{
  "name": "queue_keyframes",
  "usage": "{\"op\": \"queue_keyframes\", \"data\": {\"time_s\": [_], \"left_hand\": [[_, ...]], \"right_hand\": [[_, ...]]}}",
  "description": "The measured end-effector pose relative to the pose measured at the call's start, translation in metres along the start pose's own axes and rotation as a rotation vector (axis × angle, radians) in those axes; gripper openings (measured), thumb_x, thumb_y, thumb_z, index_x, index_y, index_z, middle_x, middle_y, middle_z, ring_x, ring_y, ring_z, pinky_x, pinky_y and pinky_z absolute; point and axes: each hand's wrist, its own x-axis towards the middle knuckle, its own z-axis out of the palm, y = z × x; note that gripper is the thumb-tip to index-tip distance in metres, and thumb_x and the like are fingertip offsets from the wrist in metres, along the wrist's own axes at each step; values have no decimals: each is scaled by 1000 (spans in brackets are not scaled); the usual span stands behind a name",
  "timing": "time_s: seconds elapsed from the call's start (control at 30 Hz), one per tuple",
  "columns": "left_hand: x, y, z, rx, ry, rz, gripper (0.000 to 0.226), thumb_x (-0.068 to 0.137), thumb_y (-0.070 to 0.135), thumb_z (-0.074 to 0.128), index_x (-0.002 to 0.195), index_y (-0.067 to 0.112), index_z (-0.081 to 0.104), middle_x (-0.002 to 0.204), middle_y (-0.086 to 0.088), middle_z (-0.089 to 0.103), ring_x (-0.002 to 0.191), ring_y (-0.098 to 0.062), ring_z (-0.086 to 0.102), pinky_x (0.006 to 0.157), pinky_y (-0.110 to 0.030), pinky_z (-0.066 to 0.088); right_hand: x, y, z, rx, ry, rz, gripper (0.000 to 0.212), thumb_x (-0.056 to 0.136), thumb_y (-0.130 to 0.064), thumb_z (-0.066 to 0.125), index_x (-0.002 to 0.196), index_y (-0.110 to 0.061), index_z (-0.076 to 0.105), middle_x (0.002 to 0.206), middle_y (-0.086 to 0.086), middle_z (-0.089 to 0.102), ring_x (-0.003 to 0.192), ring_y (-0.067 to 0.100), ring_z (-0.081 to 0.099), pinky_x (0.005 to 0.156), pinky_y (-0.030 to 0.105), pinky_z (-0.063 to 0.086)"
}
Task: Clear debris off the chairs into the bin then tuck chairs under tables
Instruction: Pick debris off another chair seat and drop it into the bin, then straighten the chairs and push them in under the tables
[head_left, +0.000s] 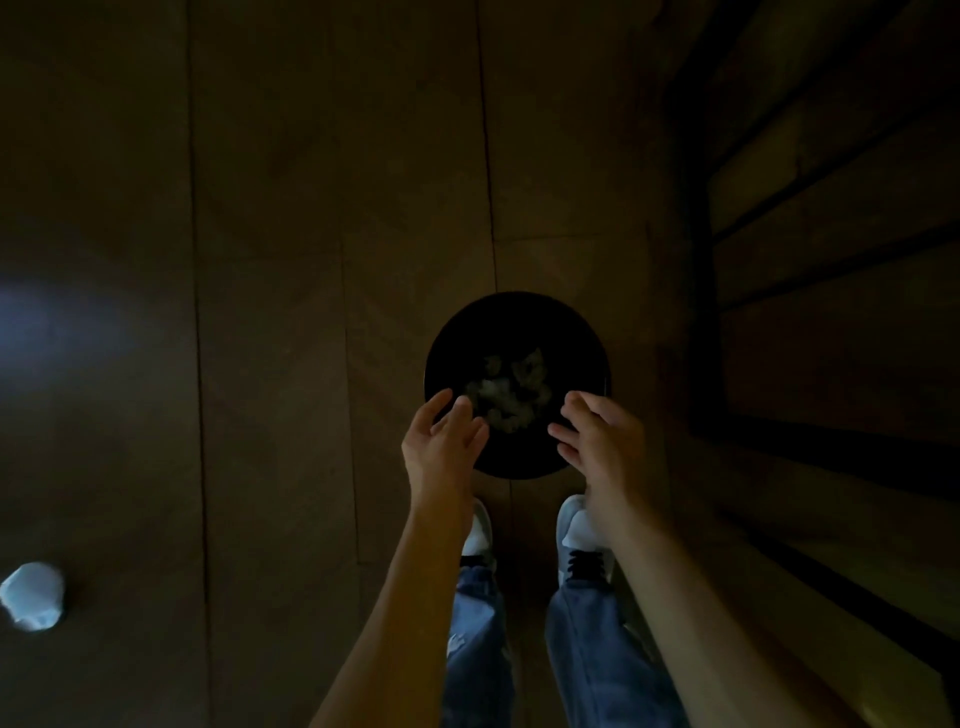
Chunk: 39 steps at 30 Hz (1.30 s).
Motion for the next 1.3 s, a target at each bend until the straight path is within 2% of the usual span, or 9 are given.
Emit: {"op": "queue_keyframes", "data": {"time_s": [0.17, 0.33, 0.47, 0.6, 0.67, 0.8, 0.93, 1.07, 1.3], "left_hand": [[-37, 40, 10, 116, -59, 127, 41, 95, 24, 63, 135, 14, 55, 114, -2, 65, 106, -16, 66, 97, -36, 54], [-91, 102, 24, 333, -138, 343, 47, 94, 37, 63, 138, 28, 51, 136, 1, 56, 116, -11, 57, 97, -31, 49], [-149, 163, 41, 589, -214, 588, 58, 94, 44, 59, 146, 35, 37, 152, 5, 39, 137, -15, 40, 109, -44, 41], [-213, 221, 53, 763, -215, 809, 64, 92, 49, 58, 148, 43, 28, 161, 5, 18, 147, -17, 18, 109, -39, 31], [-255, 259, 57, 814, -185, 941, 67, 91, 52, 57, 149, 45, 24, 163, 8, 10, 149, -19, 10, 112, -47, 30], [-339, 329, 66, 875, -56, 1199, 74, 89, 59, 53, 152, 42, 18, 165, 3, 5, 151, -21, 6, 114, -55, 28], [-411, 375, 73, 913, 40, 1373, 78, 88, 65, 48, 154, 40, 13, 166, -1, 2, 152, -24, 3, 116, -51, 23], [-477, 413, 77, 916, 99, 1510, 80, 88, 70, 41, 154, 41, 7, 166, -1, -4, 151, -20, -4, 116, -45, 15], [-555, 480, 73, 881, 234, 1634, 79, 89, 70, 39, 154, 42, 3, 166, 0, -8, 151, -18, -12, 115, -39, 2]], "right_hand": [[-34, -40, -3, -105, -32, -104, 39, 98, -30, 57, 134, -14, 58, 127, 5, 66, 105, 16, 66, 92, 35, 53], [-94, -110, -4, -134, -125, -243, 49, 96, -36, 59, 142, -19, 49, 142, 1, 55, 127, 15, 53, 107, 37, 43], [-152, -179, -11, -266, -161, -490, 59, 94, -43, 60, 147, -24, 41, 151, 1, 45, 134, 15, 46, 107, 33, 39], [-211, -250, -21, -518, -113, -766, 69, 94, -53, 55, 152, -23, 33, 158, 1, 34, 144, 17, 33, 110, 32, 30], [-252, -292, -30, -579, -96, -903, 76, 91, -58, 51, 154, -21, 29, 161, 4, 30, 148, 19, 26, 118, 41, 28], [-327, -365, -50, -646, -62, -1112, 82, 88, -68, 44, 156, -27, 20, 165, 2, 17, 152, 22, 14, 120, 53, 23], [-388, -417, -70, -741, 3, -1312, 81, 92, -65, 43, 157, -31, 8, 166, -2, 4, 152, 21, 0, 121, 46, 4], [-443, -465, -82, -710, 48, -1423, 83, 90, -68, 41, 156, -33, 4, 166, -4, -2, 152, 19, -6, 122, 48, 2], [-521, -537, -88, -691, 107, -1577, 85, 90, -71, 36, 157, -32, 1, 166, -3, -6, 151, 18, -10, 118, 41, -6]]}}
